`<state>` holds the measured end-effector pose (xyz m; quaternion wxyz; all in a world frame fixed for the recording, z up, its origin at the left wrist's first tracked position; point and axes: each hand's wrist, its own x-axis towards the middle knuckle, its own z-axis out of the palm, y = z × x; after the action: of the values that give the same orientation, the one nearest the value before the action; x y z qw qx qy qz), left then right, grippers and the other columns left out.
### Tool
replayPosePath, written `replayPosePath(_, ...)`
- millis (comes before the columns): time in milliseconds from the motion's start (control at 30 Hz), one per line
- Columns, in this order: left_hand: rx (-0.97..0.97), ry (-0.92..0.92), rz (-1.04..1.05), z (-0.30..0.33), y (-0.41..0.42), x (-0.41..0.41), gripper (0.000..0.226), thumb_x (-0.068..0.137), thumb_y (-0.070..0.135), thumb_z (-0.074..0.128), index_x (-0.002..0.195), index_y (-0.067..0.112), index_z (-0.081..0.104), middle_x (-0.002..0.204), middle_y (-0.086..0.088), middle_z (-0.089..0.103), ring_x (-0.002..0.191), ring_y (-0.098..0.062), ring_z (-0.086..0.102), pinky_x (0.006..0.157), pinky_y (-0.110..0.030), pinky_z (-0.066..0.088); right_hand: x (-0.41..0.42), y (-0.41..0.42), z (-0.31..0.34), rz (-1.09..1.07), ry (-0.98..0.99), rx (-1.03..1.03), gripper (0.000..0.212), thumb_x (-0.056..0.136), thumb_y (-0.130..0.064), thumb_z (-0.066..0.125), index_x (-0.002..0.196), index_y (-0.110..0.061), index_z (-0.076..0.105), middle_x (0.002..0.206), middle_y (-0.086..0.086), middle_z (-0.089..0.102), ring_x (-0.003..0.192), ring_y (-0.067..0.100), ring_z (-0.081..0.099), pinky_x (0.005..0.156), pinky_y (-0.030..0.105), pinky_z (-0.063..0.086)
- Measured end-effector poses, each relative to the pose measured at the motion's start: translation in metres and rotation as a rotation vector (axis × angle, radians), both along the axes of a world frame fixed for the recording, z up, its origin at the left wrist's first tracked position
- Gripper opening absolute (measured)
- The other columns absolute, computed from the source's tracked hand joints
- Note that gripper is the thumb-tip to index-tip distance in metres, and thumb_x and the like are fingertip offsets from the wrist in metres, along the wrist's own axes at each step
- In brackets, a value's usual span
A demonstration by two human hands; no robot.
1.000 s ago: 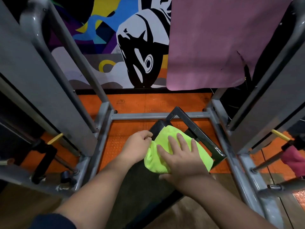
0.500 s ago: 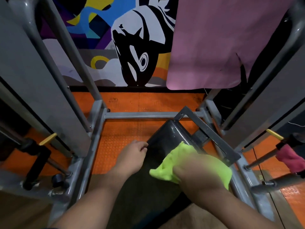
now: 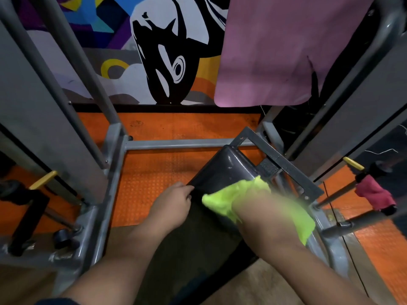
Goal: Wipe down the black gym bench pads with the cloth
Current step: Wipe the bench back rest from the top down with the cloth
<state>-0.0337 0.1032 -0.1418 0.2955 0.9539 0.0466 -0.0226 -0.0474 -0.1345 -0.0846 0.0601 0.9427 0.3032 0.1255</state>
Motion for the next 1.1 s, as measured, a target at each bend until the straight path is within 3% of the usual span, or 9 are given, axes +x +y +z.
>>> replayPosePath(67,-0.01,0.001,0.001,-0.002,0.0,0.001,0.038,0.096,0.017,0.048,0.132,0.021,0.058,0.125,0.001,0.056,0.112,-0.021,0.054,0.093,-0.029,0.043,-0.008,-0.02,0.002,0.061,-0.012,-0.032,0.035,0.062,-0.029,0.079,0.092,-0.018,0.063,0.081,0.007,0.054,0.072,0.031,0.05,0.06,0.04,0.038)
replayPosePath(233,-0.052,-0.003,0.0,-0.01,0.001,-0.005,0.047,0.095,0.014,0.05,0.141,0.021,0.048,0.132,0.004,0.049,0.116,-0.017,0.05,0.094,-0.021,0.037,0.016,0.009,0.007,-0.143,-0.024,0.028,0.029,0.068,-0.03,0.074,0.09,-0.019,0.059,0.081,0.008,0.052,0.073,0.032,0.049,0.063,0.04,0.034)
replayPosePath(367,-0.087,-0.003,-0.004,-0.015,-0.001,-0.009,0.048,0.095,0.014,0.049,0.142,0.024,0.047,0.131,0.007,0.048,0.116,-0.015,0.049,0.093,-0.021,0.036,0.001,-0.004,-0.005,0.059,-0.038,0.002,0.03,0.065,-0.027,0.073,0.091,-0.018,0.06,0.08,0.007,0.053,0.072,0.03,0.049,0.062,0.039,0.036)
replayPosePath(533,-0.089,0.012,0.005,-0.017,0.001,-0.01,0.055,0.093,0.013,0.05,0.146,0.025,0.041,0.137,0.008,0.044,0.122,-0.015,0.045,0.1,-0.024,0.038,0.022,0.018,0.004,-0.121,0.002,-0.001,0.028,0.073,-0.034,0.073,0.093,-0.02,0.059,0.084,0.007,0.052,0.075,0.032,0.048,0.063,0.04,0.035)
replayPosePath(700,-0.072,0.0,-0.022,-0.018,-0.001,-0.013,0.055,0.094,0.014,0.05,0.146,0.026,0.04,0.138,0.009,0.042,0.124,-0.013,0.044,0.098,-0.02,0.034,0.014,0.002,0.002,0.026,-0.013,-0.041,0.035,0.072,-0.037,0.076,0.098,-0.02,0.06,0.085,0.006,0.052,0.077,0.03,0.049,0.064,0.04,0.035)
replayPosePath(833,-0.082,0.003,0.006,-0.019,0.0,-0.012,0.056,0.094,0.014,0.049,0.147,0.026,0.037,0.142,0.009,0.039,0.127,-0.014,0.041,0.105,-0.027,0.037,0.042,0.024,0.015,-0.173,-0.007,0.018,0.027,0.073,-0.034,0.073,0.091,-0.02,0.058,0.084,0.007,0.051,0.075,0.032,0.05,0.064,0.039,0.035)
replayPosePath(1000,-0.065,-0.049,0.006,-0.022,-0.007,-0.016,0.054,0.091,0.012,0.05,0.142,0.026,0.045,0.134,0.009,0.044,0.122,-0.016,0.045,0.099,-0.026,0.039,0.03,0.018,0.001,0.083,0.014,-0.058,0.027,0.076,-0.038,0.07,0.094,-0.021,0.058,0.087,0.006,0.051,0.075,0.03,0.047,0.062,0.041,0.038)
replayPosePath(1100,-0.084,-0.059,0.029,-0.026,-0.006,-0.016,0.058,0.091,0.011,0.05,0.145,0.027,0.04,0.136,0.012,0.041,0.123,-0.011,0.042,0.094,-0.018,0.034,0.047,0.023,0.009,-0.028,0.024,-0.022,0.029,0.077,-0.042,0.07,0.098,-0.024,0.059,0.099,0.008,0.051,0.081,0.03,0.048,0.066,0.041,0.04)
